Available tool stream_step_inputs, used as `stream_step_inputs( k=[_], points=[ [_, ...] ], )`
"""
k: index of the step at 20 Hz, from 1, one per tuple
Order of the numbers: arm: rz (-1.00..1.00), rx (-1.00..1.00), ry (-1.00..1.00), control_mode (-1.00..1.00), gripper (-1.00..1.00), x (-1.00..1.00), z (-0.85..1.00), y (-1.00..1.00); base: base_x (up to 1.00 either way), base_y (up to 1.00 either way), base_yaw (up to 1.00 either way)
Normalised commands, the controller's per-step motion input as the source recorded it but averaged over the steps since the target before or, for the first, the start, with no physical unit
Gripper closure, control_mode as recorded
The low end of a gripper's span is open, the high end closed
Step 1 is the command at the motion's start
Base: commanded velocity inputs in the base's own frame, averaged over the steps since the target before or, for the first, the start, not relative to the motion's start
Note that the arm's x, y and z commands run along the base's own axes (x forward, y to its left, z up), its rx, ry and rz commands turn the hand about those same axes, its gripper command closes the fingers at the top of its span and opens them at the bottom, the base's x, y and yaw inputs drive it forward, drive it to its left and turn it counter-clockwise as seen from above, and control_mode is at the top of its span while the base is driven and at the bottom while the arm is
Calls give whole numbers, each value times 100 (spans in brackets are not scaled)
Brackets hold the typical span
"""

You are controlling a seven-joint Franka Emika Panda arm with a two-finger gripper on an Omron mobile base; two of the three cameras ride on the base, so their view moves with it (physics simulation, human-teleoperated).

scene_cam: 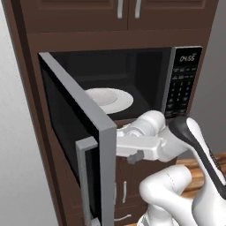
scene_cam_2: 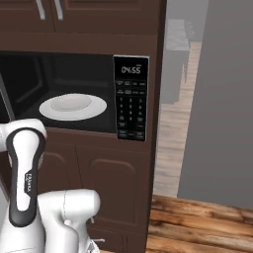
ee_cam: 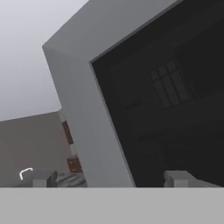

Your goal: Pick the steak from the counter and place it in the microwave. Then turn on the microwave.

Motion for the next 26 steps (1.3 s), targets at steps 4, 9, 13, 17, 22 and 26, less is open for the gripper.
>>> stream_step_inputs(
  k=[4, 9, 13, 17, 22, 26],
  points=[
    [-4, 0, 0, -100, -100, 0, 0, 23, 0, 0, 0],
    [-4, 0, 0, -100, -100, 0, 0, 21, 0, 0, 0],
    [-4, 0, -1, -100, -100, 0, 0, 21, 0, 0, 0],
    [-6, 0, -2, -100, -100, 2, 0, 21, 0, 0, 0],
    [-7, 0, -2, -100, -100, 8, 0, 19, 0, 0, 0],
    [-7, 0, -2, -100, -100, 11, 0, 17, 0, 0, 0]
  ],
)
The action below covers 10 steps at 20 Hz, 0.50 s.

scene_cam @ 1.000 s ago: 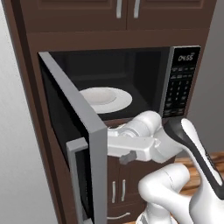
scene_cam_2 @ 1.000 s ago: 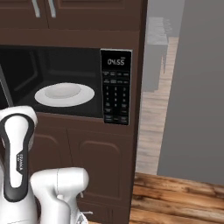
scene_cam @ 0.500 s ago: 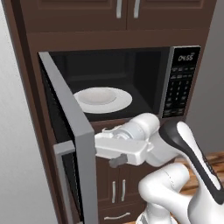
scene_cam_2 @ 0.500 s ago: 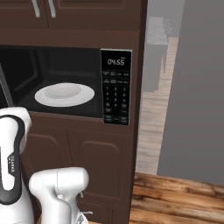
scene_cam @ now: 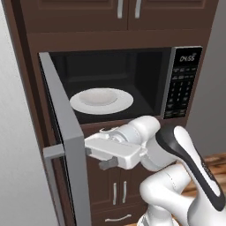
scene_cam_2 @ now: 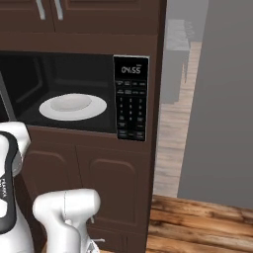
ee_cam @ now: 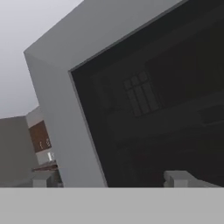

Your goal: Pick the steak from the counter and place it in the microwave. Then turn on the microwave.

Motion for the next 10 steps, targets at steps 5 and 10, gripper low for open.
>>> stream_step_inputs(
  k=[5, 10],
  points=[
    [-7, 0, -2, -100, -100, 16, 0, 16, 0, 0, 0],
    [-7, 0, 0, -100, -100, 13, 0, 15, 0, 0, 0]
  ],
)
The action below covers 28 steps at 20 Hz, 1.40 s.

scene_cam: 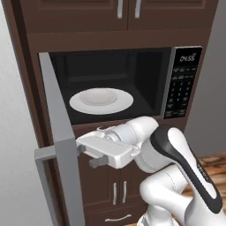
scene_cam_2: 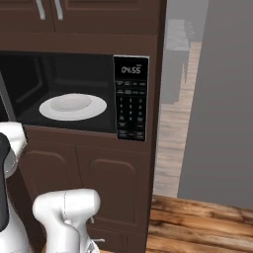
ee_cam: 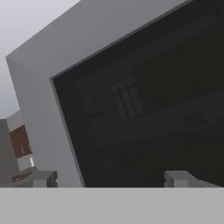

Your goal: Pick the steak from the counter and place it in the microwave. Then turn on the microwave.

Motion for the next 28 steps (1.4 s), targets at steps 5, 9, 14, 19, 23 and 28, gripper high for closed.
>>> stream_step_inputs(
  k=[5, 9, 14, 19, 23, 28],
  points=[
    [-6, 0, 0, -100, -100, 13, 0, 12, 0, 0, 0],
    [-7, 0, 0, -100, -100, 14, 0, 14, 0, 0, 0],
    [-8, 0, 0, -100, -100, 16, 0, 14, 0, 0, 0],
    [-8, 0, 0, -100, -100, 13, 0, 13, 0, 0, 0],
    [-5, 0, -2, -100, -100, 11, -3, 6, 0, 0, 0],
    [0, 0, -1, -100, -100, -2, 0, -27, 0, 0, 0]
  ],
)
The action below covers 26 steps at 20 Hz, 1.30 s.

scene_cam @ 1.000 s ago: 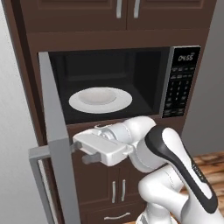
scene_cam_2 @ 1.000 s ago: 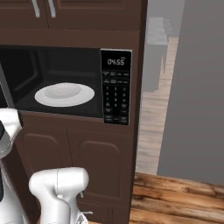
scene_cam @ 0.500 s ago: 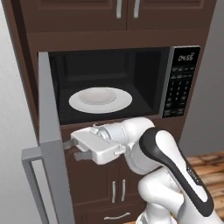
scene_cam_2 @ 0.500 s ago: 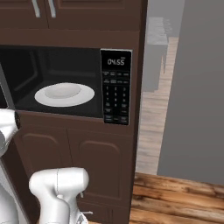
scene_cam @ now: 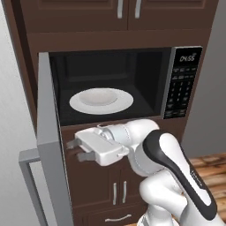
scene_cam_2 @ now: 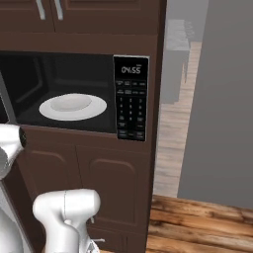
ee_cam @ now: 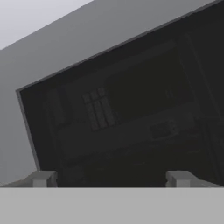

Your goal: Pick the steak from the counter and place it in the microwave. Then turn on the microwave.

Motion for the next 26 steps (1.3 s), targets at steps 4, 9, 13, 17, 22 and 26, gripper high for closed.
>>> stream_step_inputs(
  k=[4, 9, 13, 17, 22, 26],
  points=[
    [0, 2, -2, -100, -100, -4, 0, -68, 0, 0, 0],
    [0, 0, -1, -100, -100, 0, 0, -70, 0, 0, 0],
    [-6, 1, 0, -100, -100, -2, 0, -73, 0, 0, 0],
    [-13, 0, 0, -100, -100, -8, 0, -71, 0, 0, 0],
    [-24, 0, 0, -100, -100, 0, 0, -58, 0, 0, 0],
    [-27, 0, 0, -100, -100, 0, -1, -48, 0, 0, 0]
  ],
)
